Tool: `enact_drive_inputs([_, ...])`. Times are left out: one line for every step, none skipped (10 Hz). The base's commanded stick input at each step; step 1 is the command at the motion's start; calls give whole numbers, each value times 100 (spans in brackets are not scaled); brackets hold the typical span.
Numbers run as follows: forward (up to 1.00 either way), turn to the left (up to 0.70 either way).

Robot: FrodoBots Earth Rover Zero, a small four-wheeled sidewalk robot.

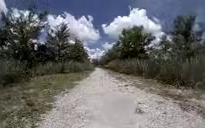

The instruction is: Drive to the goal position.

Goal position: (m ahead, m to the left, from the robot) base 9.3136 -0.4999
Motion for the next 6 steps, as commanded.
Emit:
enact_drive_inputs([70, 0])
enact_drive_inputs([70, 0])
enact_drive_inputs([70, 0])
enact_drive_inputs([70, 0])
enact_drive_inputs([70, 0])
enact_drive_inputs([70, 0])
